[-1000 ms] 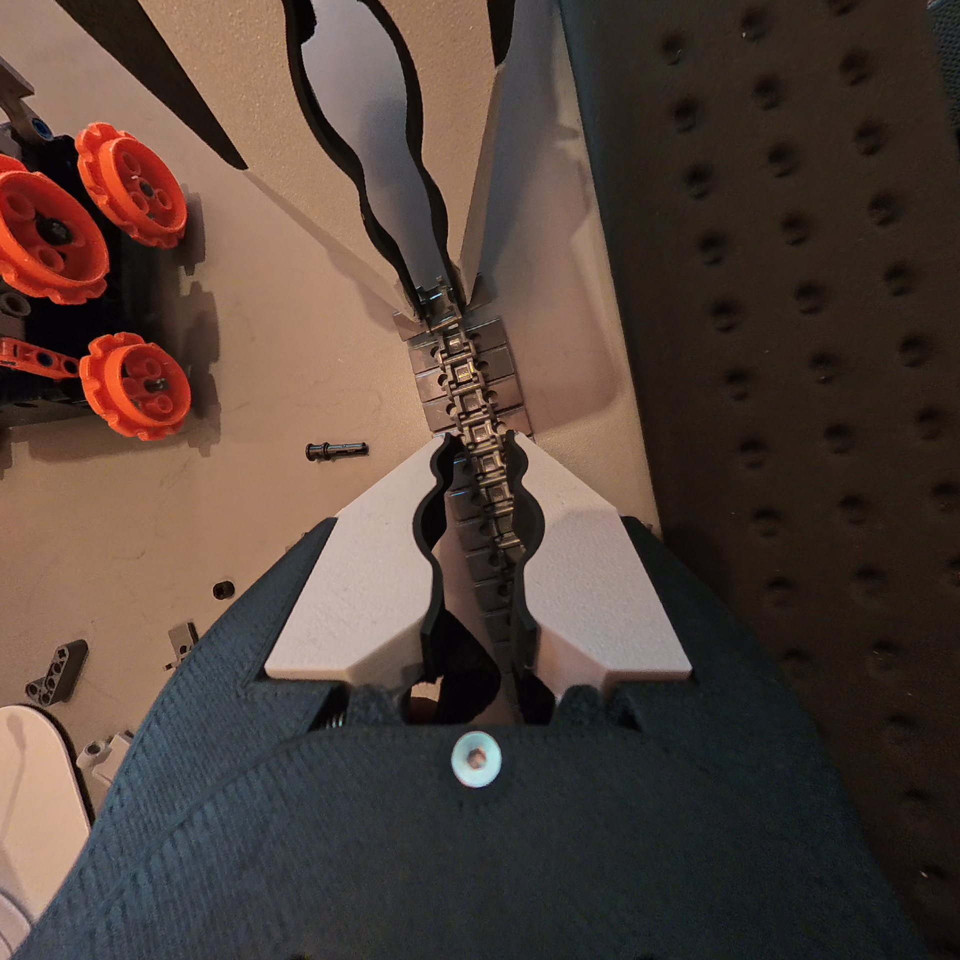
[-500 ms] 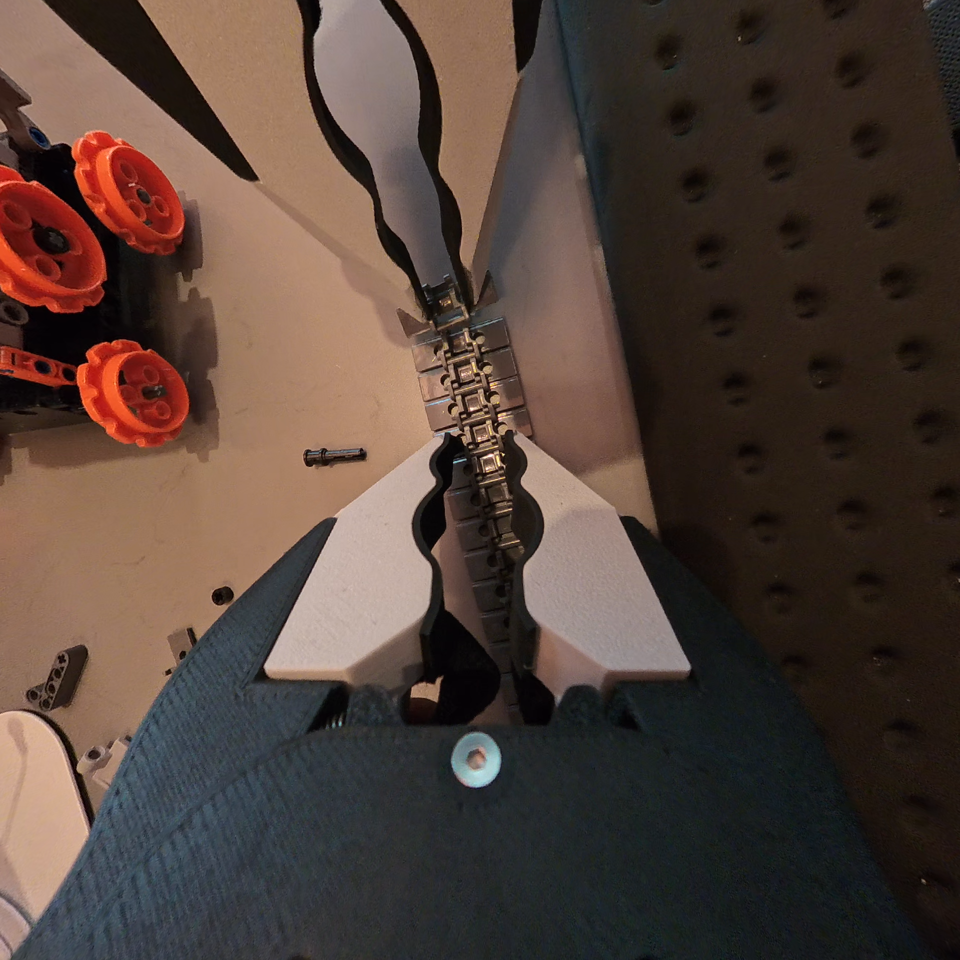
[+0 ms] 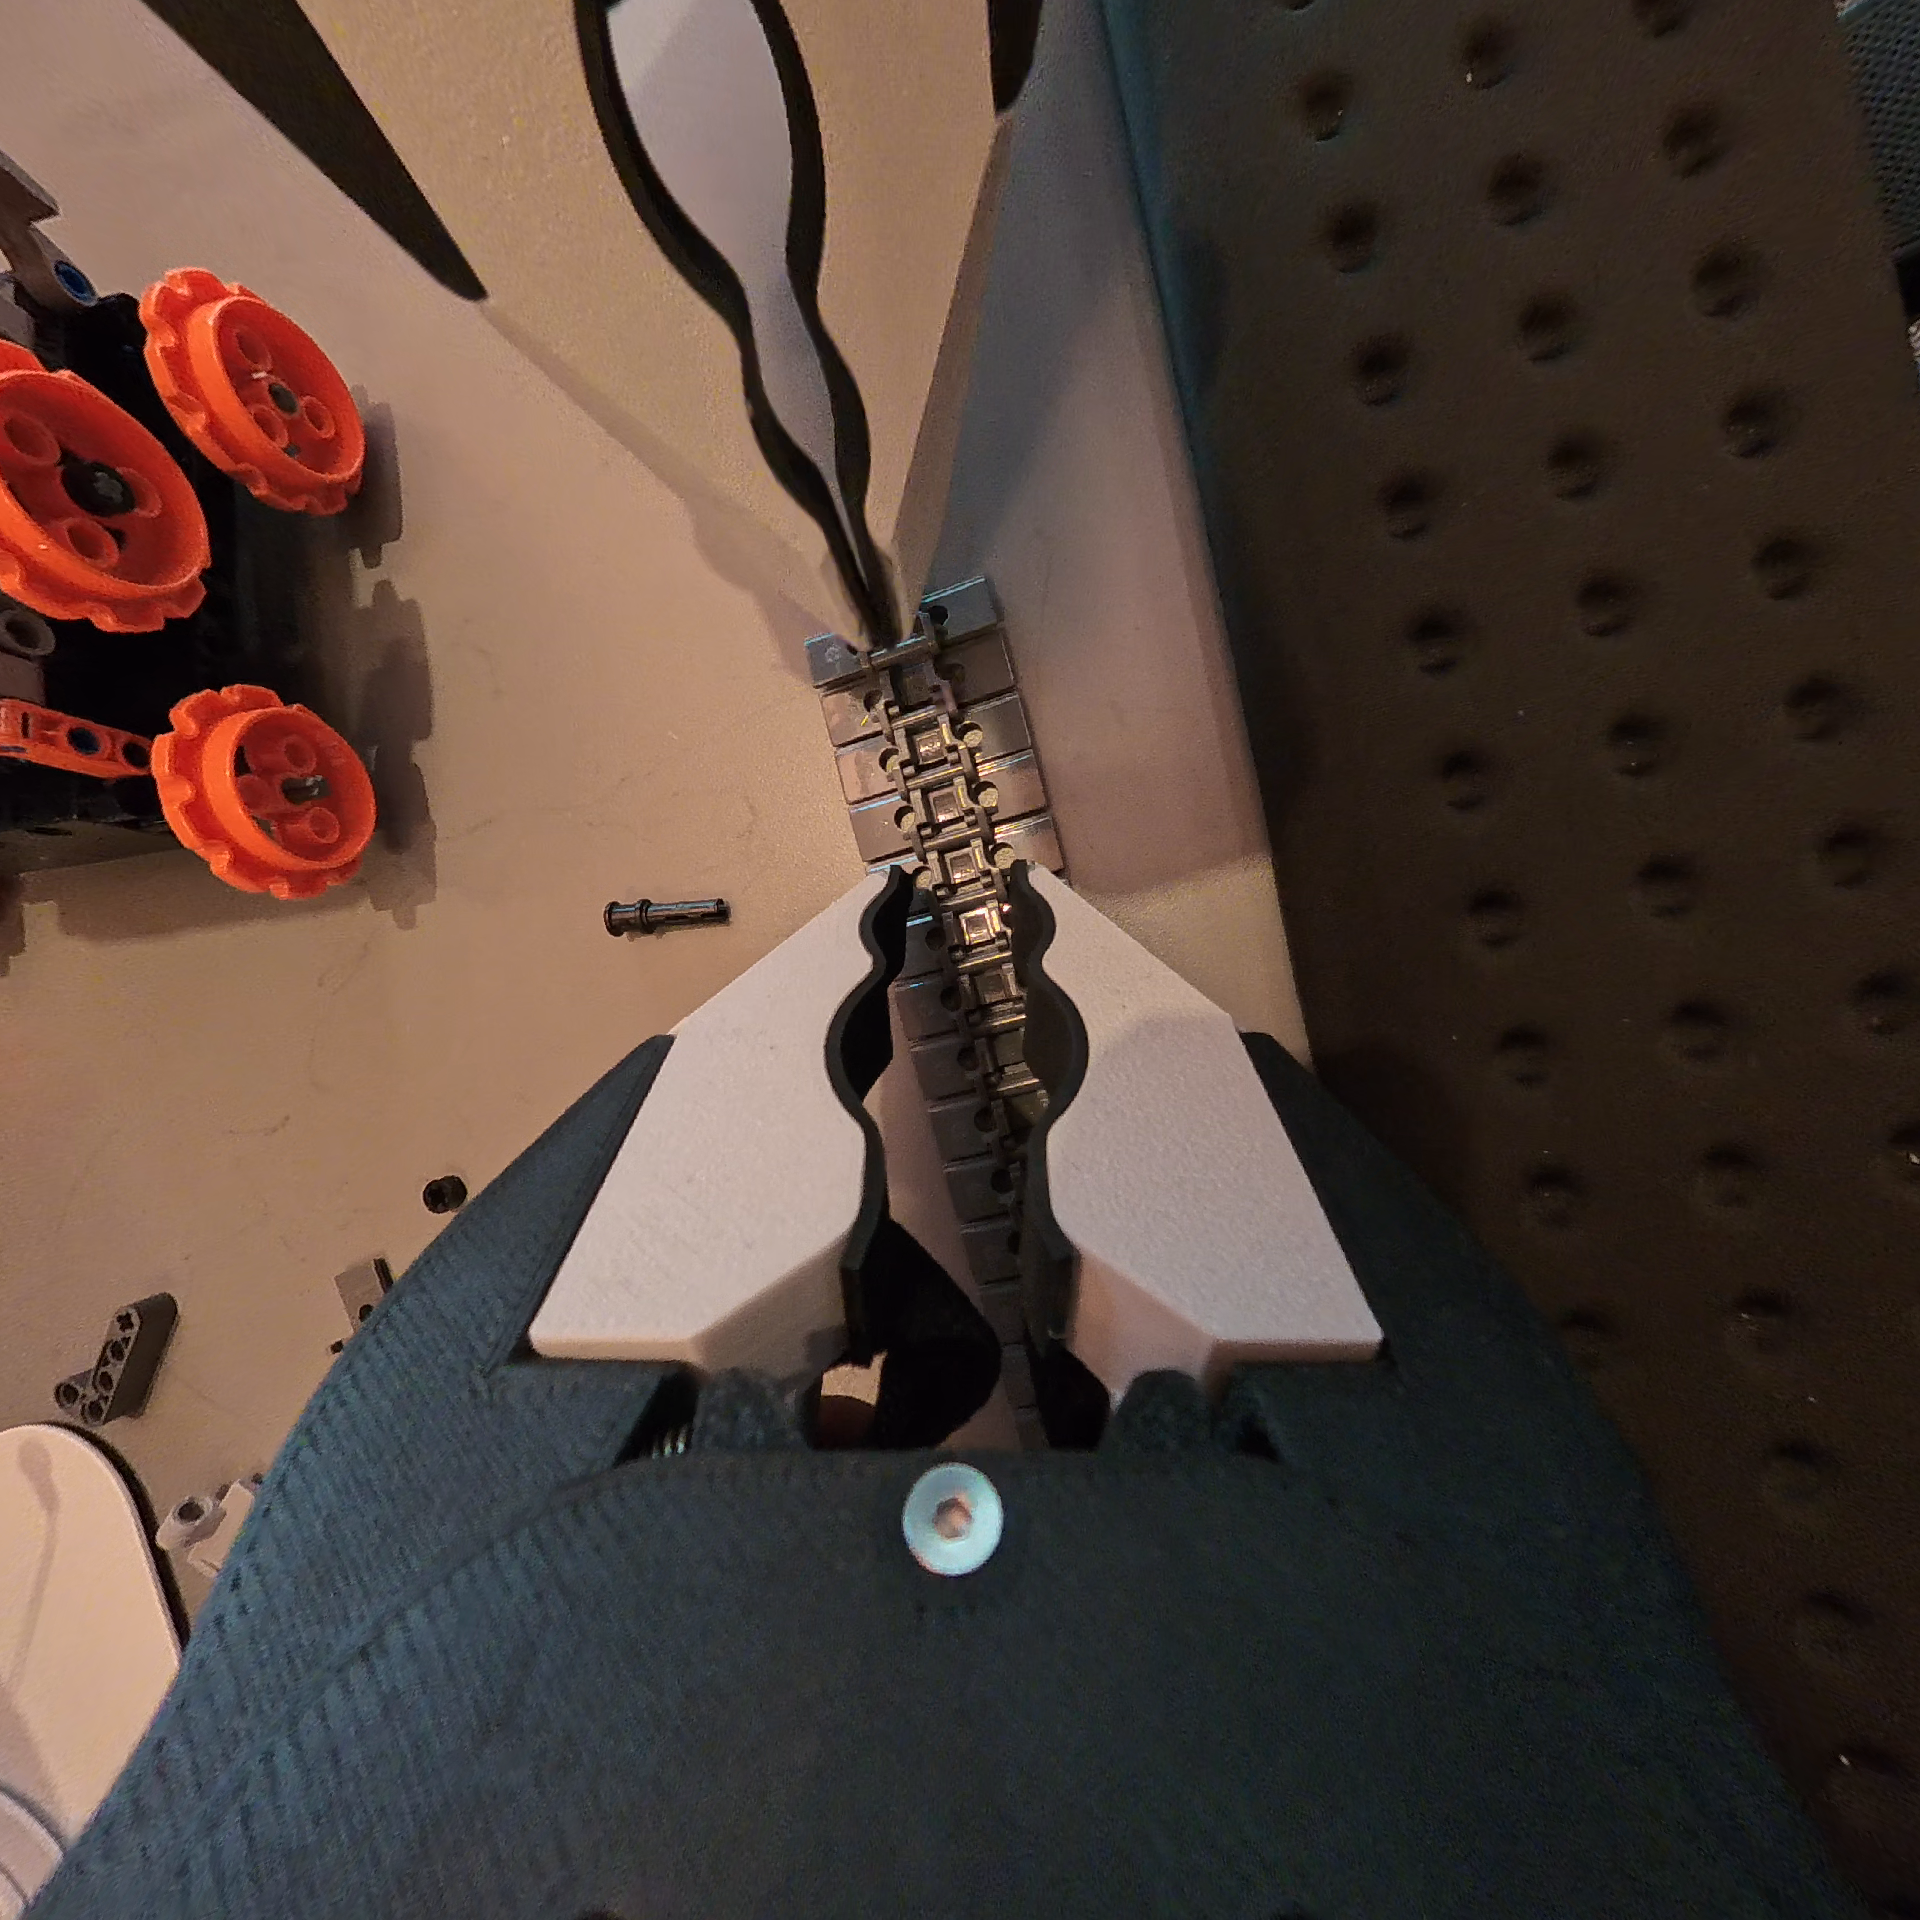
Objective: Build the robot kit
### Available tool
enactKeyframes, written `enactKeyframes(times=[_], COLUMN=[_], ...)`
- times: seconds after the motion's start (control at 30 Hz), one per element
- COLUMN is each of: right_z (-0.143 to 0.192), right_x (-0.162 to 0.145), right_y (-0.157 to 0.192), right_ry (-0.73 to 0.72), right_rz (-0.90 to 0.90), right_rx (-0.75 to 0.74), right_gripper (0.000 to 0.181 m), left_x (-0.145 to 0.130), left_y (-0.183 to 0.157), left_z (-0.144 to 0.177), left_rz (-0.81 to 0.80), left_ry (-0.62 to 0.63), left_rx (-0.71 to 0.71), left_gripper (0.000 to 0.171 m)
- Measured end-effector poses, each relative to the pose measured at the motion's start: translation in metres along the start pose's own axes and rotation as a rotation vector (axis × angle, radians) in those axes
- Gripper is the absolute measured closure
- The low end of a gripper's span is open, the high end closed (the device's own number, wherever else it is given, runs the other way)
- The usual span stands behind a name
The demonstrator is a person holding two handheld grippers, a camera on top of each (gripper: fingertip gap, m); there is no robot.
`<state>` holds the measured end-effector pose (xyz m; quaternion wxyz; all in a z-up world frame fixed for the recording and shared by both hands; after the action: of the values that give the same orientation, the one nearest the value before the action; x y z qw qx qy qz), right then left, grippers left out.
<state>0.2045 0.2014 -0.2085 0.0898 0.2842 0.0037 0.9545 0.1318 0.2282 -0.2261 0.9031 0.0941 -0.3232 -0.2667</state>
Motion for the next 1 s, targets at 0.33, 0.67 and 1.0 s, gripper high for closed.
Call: enactKeyframes(times=[0.33, 0.67, 1.0], right_z=[-0.010, -0.011, -0.015], right_x=[-0.009, -0.004, 0.003], right_y=[-0.001, -0.002, -0.006], right_ry=[0.028, 0.172, 0.349], right_rz=[-0.023, -0.057, -0.090], right_rx=[0.010, 0.064, 0.137], right_gripper=[0.181, 0.181, 0.181], left_x=[0.000, -0.004, -0.038], left_y=[-0.002, -0.001, 0.025], left_z=[0.000, 0.004, 0.061], left_rz=[0.008, 0.015, 0.108], left_ry=[-0.001, 0.017, 0.096], left_rx=[-0.021, -0.036, 0.031], left_gripper=[0.156, 0.152, 0.145])
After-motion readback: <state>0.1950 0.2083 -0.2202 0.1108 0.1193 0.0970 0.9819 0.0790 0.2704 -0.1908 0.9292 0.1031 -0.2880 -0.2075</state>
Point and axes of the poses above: each gripper's, where its closed fingertips meet, z back along the fingers, x out of its top, y = z × x across the jaws, the point moved 4 cm from there along z, back along the fingers, and after that the axes turned 12 degrees about x, right-handed, at the moved point
